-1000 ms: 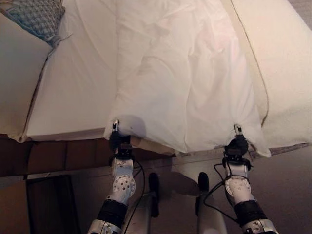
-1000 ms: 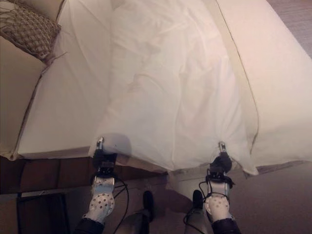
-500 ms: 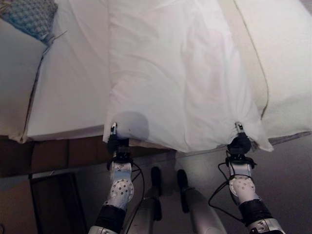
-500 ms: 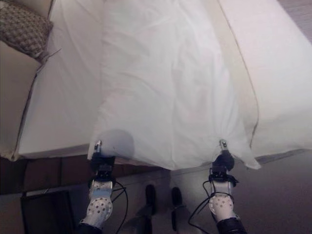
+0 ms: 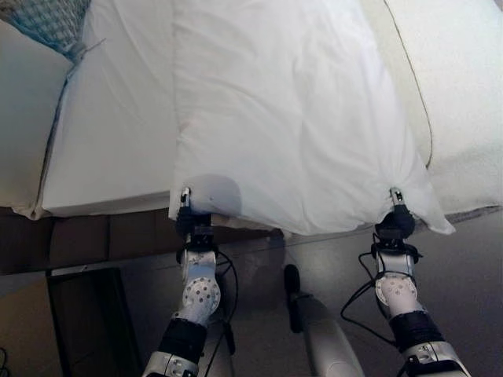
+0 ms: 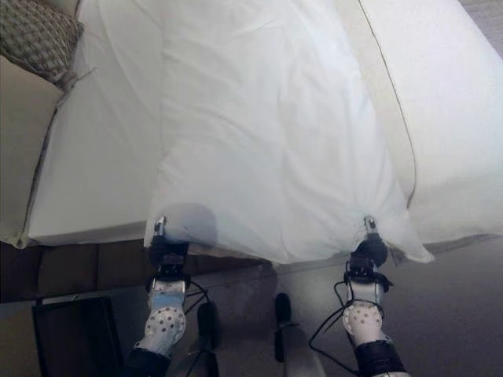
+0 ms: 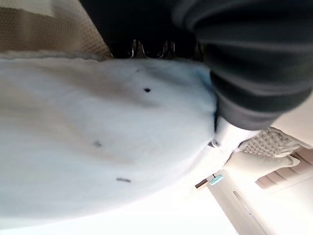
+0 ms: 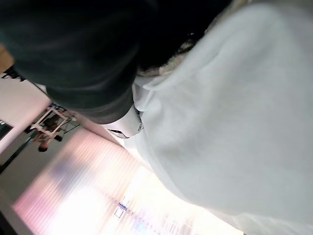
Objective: Make the bed
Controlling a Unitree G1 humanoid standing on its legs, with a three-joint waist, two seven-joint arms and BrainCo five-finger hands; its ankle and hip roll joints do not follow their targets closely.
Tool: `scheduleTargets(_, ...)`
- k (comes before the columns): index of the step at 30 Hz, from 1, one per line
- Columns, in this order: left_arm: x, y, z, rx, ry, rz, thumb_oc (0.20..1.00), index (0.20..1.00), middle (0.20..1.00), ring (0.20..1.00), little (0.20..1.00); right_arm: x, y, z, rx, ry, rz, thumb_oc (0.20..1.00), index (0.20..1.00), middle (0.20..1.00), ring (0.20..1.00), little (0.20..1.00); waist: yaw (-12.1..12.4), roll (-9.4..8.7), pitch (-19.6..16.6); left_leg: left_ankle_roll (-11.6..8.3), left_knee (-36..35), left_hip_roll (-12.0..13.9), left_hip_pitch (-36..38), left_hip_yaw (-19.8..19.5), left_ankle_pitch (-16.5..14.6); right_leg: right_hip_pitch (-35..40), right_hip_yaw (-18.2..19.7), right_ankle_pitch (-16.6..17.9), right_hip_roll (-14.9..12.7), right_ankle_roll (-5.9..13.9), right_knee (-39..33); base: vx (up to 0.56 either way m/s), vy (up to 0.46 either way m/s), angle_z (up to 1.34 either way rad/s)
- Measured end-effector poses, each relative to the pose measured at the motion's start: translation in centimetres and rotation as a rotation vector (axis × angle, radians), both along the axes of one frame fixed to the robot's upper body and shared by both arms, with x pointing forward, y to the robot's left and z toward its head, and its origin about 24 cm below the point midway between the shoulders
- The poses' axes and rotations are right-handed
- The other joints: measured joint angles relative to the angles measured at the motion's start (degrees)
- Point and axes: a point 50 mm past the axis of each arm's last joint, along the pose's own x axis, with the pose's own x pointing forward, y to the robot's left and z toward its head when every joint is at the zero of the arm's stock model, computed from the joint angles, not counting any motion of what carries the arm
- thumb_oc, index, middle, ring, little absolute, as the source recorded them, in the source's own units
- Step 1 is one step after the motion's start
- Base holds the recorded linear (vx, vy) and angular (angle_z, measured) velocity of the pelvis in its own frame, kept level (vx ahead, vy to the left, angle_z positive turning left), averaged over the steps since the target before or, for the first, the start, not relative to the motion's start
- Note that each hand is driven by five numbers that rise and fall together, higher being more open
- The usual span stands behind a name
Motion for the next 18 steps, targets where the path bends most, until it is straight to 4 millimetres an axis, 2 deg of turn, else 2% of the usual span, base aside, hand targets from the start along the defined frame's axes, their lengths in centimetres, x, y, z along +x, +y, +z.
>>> scheduleTargets(1,0.2,-0.3,0.2,0.009,-0.006,-0.017,0.200,0.200,0.200,0.200,0.200,0.1,-0.3,0.4,0.008,-0.016,-0.020,0.200,0.200,0.200,0.200,0.200,-0.33,-0.14,0.14,1.30,0.27,-2.26,-0.77,-0.36,0.34,-0.03,2.73,0.36,-1.21,1.93,-0.32,0.09,0.431,0.42)
scheduleTargets(2,0.3,-0.4,0.4,0.013,-0.010,-0.024,0.200,0.200,0.200,0.200,0.200,0.2,-0.4,0.7,0.010,-0.023,-0.025,0.200,0.200,0.200,0.200,0.200,-0.09,-0.09,0.15,2.17,0.50,-3.06,-0.85,-0.07,0.10,0.04,4.92,0.70,-1.49,2.97,-0.80,0.11,0.451,0.02)
scheduleTargets(3,0.3,-0.1,0.4,0.022,-0.009,-0.020,0.200,0.200,0.200,0.200,0.200,0.4,-0.5,1.3,-0.011,-0.034,-0.030,0.200,0.200,0.200,0.200,0.200,0.16,-0.03,0.20,3.69,0.36,-4.65,-0.36,1.28,-0.50,-0.03,8.34,1.41,-2.52,4.93,-1.69,0.07,0.256,-0.32)
scheduleTargets(6,0.4,0.0,0.7,0.027,-0.017,-0.019,0.200,0.200,0.200,0.200,0.200,0.5,-0.8,1.9,-0.057,-0.045,-0.033,0.200,0.200,0.200,0.200,0.200,0.84,0.67,0.48,6.51,1.00,-7.78,-0.07,2.58,-1.23,0.95,10.31,2.97,-5.69,7.59,-4.35,0.06,0.176,-0.24)
scheduleTargets(8,0.7,0.1,1.2,0.040,-0.034,-0.026,0.200,0.200,0.200,0.200,0.200,0.4,-0.6,1.7,-0.058,-0.034,-0.028,0.200,0.200,0.200,0.200,0.200,1.24,0.75,0.53,7.77,1.02,-9.24,-0.13,2.61,-1.32,2.60,9.86,4.61,-7.09,9.17,-7.49,0.08,0.199,0.06)
scheduleTargets(9,0.7,0.5,1.3,0.060,-0.034,-0.031,0.200,0.200,0.200,0.200,0.200,0.3,-0.4,2.1,-0.053,-0.045,-0.022,0.200,0.200,0.200,0.200,0.200,1.14,0.75,0.53,8.14,0.61,-9.64,0.07,2.68,-1.20,2.85,9.80,4.81,-7.49,9.25,-7.91,0.01,-0.003,0.05)
scheduleTargets(11,1.0,1.5,2.6,0.109,-0.072,-0.032,0.200,0.200,0.200,0.200,0.200,0.2,0.3,4.2,-0.113,-0.120,0.009,0.200,0.200,0.200,0.200,0.200,0.71,0.73,0.54,8.60,0.18,-9.99,-0.21,2.70,-0.85,3.41,10.49,5.86,-7.59,9.90,-10.13,0.00,-0.061,0.00)
scheduleTargets(13,1.1,1.6,3.2,0.129,-0.094,-0.029,0.200,0.200,0.200,0.200,0.200,0.2,0.4,4.8,-0.145,-0.136,0.012,0.200,0.200,0.200,0.200,0.200,0.94,0.71,0.53,8.58,0.18,-9.75,-0.10,2.49,-0.83,4.03,10.64,6.28,-7.33,9.94,-11.04,-0.02,-0.106,0.02)
scheduleTargets(18,0.9,2.8,6.8,0.173,-0.221,-0.004,0.200,0.200,0.200,0.200,0.200,-0.1,0.9,8.7,-0.310,-0.207,0.068,0.200,0.200,0.200,0.200,0.200,1.11,0.63,0.57,6.99,-0.93,-7.84,-0.08,1.65,0.14,4.42,9.51,6.86,-5.74,8.98,-12.12,-0.01,-0.142,0.00)
